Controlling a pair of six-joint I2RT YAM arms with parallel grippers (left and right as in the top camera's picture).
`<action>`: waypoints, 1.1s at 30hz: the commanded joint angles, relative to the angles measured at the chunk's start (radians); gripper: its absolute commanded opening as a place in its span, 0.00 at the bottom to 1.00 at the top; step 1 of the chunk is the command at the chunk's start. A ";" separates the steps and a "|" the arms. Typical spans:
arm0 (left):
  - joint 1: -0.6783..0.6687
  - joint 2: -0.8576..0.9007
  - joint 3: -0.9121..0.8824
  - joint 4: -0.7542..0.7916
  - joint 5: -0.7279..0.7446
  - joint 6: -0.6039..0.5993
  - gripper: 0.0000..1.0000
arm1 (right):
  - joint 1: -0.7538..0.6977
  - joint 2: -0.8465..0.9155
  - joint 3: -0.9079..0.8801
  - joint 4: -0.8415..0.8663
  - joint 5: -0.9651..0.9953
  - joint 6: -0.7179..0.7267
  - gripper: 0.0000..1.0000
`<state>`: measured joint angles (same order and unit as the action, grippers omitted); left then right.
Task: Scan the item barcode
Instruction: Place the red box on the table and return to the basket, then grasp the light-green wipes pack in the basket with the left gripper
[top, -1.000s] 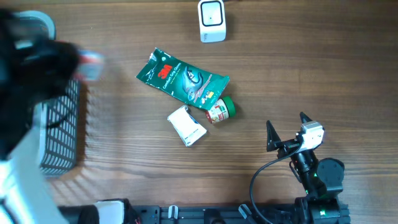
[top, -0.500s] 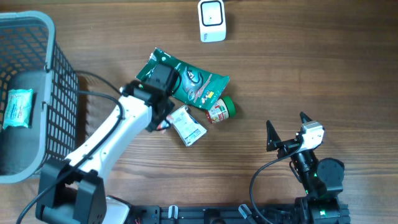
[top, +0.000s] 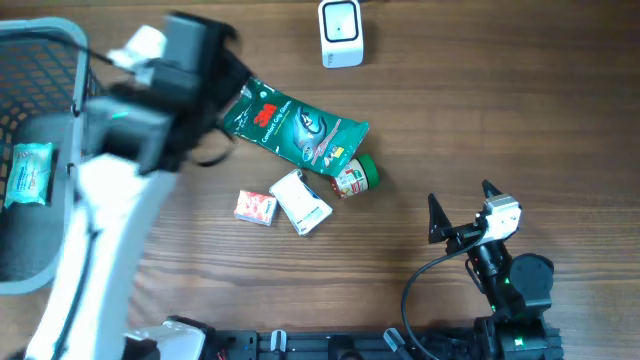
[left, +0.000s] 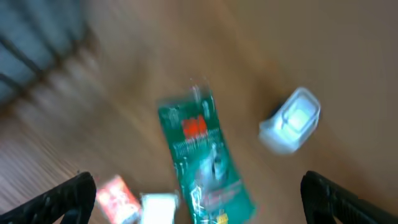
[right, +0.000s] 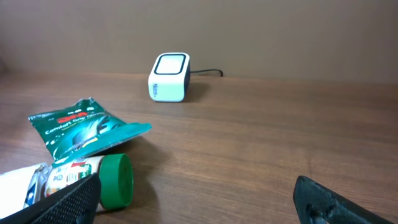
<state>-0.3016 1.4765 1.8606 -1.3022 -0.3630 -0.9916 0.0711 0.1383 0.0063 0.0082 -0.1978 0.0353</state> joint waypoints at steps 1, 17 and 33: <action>0.163 -0.038 0.143 -0.095 -0.234 0.013 1.00 | -0.003 -0.004 -0.001 0.006 0.003 -0.006 1.00; 1.056 0.148 -0.382 0.425 0.151 -0.001 1.00 | -0.003 -0.004 -0.001 0.006 0.004 -0.006 1.00; 1.059 0.438 -0.632 0.902 0.188 0.072 1.00 | -0.003 -0.004 -0.001 0.006 0.003 -0.007 1.00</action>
<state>0.7506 1.8809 1.2377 -0.4202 -0.1810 -0.9623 0.0711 0.1383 0.0063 0.0082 -0.1978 0.0353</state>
